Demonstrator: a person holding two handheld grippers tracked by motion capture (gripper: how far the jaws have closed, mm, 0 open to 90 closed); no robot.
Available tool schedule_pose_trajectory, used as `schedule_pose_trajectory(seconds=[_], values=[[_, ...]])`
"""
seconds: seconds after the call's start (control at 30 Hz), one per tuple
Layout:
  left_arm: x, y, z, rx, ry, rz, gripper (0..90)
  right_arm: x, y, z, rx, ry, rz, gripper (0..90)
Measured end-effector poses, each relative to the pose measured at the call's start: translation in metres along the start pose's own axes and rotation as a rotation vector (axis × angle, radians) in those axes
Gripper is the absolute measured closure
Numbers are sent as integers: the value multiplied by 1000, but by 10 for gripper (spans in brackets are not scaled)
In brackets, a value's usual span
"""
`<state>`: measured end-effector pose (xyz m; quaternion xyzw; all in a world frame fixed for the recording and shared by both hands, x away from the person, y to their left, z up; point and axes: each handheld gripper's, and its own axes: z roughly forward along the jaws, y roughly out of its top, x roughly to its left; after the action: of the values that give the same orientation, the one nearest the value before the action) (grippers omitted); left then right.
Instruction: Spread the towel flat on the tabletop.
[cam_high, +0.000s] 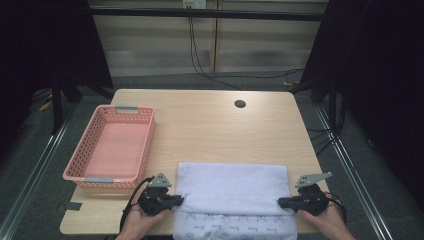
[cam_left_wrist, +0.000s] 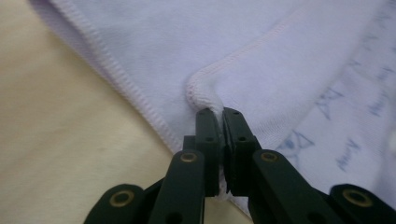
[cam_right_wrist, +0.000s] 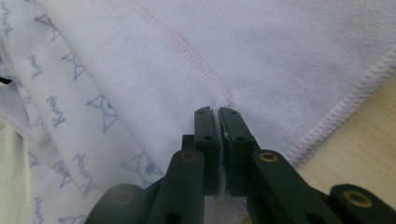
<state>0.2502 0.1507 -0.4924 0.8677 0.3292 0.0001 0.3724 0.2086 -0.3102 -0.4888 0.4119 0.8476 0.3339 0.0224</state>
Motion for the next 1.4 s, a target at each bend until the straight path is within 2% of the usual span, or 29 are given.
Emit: schedule_pose_trajectory(seconds=[0.03, 0.1, 0.2, 0.23, 0.27, 0.3, 0.33, 0.37, 0.47, 0.5, 0.53, 0.57, 0.7, 0.73, 0.77, 0.8, 0.83, 1.1, 1.17, 1.2, 1.23, 1.3, 1.33, 1.4], values=[[6, 4, 4, 0, -19, -9, 861, -1, 1, 1, -3, -6, 0, 866], [9, 7, 6, -2, -18, -11, 862, -6, 4, 2, -10, -18, 8, 867], [16, 17, 12, -4, 17, -8, 864, -12, 8, 4, -18, -35, 19, 867], [21, 23, 17, -21, 39, -9, 866, -18, 12, 6, -22, -46, 27, 867], [21, 23, 17, -21, 39, -9, 867, -18, 12, 6, -22, -46, 27, 867], [31, 29, 22, -37, 21, -57, 869, -24, 17, 8, -27, -64, 25, 867], [31, 29, 22, -37, 21, -57, 869, -27, 20, 9, -34, -72, 30, 867], [37, 36, 26, -38, 25, -70, 869, -30, 21, 10, -39, -81, 24, 866], [43, 43, 32, -47, 41, -65, 870, -38, 26, 12, -49, -88, 14, 866], [51, 51, 37, -54, 42, -73, 870, -46, 31, 15, -65, -89, 30, 866], [51, 51, 37, -54, 42, -73, 870, -46, 31, 15, -65, -89, 30, 866], [55, 54, 40, -57, 42, -79, 870, -55, 36, 18, -77, -94, 45, 866], [67, 70, 50, -59, 73, -86, 870, -66, 44, 21, -84, -111, 60, 866], [71, 73, 52, -61, 74, -97, 870, -69, 47, 22, -83, -121, 63, 866], [81, 80, 55, -64, 76, -141, 869, -76, 52, 24, -84, -130, 66, 866], [81, 80, 55, -64, 76, -141, 870, -76, 52, 24, -84, -130, 66, 866], [87, 89, 59, -53, 105, -144, 870, -81, 58, 26, -79, -155, 65, 865], [106, 106, 69, -59, 129, -156, 871, -104, 79, 36, -85, -167, 83, 866], [111, 112, 71, -61, 148, -155, 871, -113, 87, 41, -94, -173, 89, 865], [111, 112, 71, -61, 148, -155, 871, -113, 87, 41, -94, -173, 89, 865], [115, 114, 71, -44, 162, -140, 871, -117, 92, 44, -93, -179, 89, 865], [122, 120, 73, -40, 172, -138, 872, -127, 105, 51, -97, -198, 102, 865], [124, 122, 75, -54, 178, -157, 872, -127, 105, 51, -97, -198, 102, 865], [131, 126, 77, -48, 188, -155, 872, -133, 112, 55, -107, -201, 118, 865]])
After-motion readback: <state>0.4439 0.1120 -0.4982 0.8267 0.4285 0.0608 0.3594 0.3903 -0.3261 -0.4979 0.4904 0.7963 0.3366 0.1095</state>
